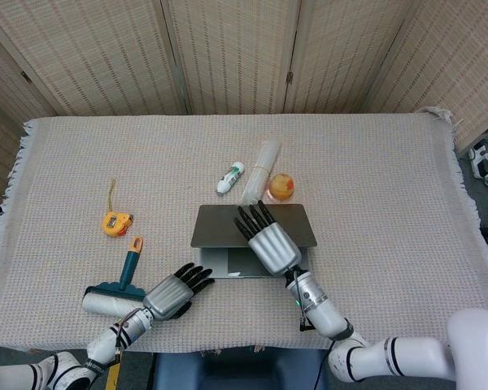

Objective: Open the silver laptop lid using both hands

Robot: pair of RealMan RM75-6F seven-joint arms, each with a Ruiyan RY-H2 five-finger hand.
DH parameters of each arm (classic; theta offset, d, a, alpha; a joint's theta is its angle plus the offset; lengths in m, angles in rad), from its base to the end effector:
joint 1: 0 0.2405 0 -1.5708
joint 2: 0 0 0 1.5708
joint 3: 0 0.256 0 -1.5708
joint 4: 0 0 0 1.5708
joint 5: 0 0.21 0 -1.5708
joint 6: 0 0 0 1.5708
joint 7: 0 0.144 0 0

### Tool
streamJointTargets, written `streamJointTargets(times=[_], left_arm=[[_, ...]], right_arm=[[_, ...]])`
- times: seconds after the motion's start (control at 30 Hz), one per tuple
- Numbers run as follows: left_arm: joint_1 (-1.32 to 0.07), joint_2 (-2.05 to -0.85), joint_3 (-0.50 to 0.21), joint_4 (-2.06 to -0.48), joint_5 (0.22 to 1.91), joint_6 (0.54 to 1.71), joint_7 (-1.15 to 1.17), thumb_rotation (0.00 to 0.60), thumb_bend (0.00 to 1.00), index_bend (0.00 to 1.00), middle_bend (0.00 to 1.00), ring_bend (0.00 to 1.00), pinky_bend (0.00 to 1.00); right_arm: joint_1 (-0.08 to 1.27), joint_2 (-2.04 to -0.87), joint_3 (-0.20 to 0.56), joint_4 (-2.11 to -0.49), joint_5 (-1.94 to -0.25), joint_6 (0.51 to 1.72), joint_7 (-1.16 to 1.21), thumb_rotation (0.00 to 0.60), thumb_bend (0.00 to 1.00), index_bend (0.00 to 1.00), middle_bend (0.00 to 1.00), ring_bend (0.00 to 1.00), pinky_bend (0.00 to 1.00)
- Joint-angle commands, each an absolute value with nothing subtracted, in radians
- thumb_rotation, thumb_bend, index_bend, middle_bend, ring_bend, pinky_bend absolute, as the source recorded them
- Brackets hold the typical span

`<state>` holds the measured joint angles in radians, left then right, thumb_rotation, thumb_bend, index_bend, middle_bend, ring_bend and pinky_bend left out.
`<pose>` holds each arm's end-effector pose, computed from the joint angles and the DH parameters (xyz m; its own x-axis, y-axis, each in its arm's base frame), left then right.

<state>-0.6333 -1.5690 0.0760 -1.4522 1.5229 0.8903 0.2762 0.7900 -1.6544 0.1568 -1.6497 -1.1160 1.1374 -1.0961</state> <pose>-0.1872 0.2477 -0.0645 0.6637 0.3441 0.6642 0.6665 -0.6750 -0.3164 -0.0771 -0.3034 -0.0355 0.7873 0.1086 0.6069 -0.4814 -0.5065 0.7153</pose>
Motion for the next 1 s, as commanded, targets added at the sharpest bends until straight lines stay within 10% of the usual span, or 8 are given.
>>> streamJointTargets(times=[0.03,1.0], left_arm=[[-0.635,-1.57,0.077,-1.454,1.519,0.887,0.285,0.6,0.66,0.02,0.01,0.01,0.0],[-0.64,-1.566,0.079,-1.492,1.494,0.882,0.356,0.6,0.66,0.03,0.01,0.01,0.0]], right_arm=[[0.797,-1.644,0.174,-1.648,-1.095,1.137,-1.084,0.6,0.58,0.0,0.0,0.0,0.0],[0.901,-1.595,0.304,-1.52,-0.863,1.104,-1.021,0.6,0.58,0.0,0.0,0.0,0.0]])
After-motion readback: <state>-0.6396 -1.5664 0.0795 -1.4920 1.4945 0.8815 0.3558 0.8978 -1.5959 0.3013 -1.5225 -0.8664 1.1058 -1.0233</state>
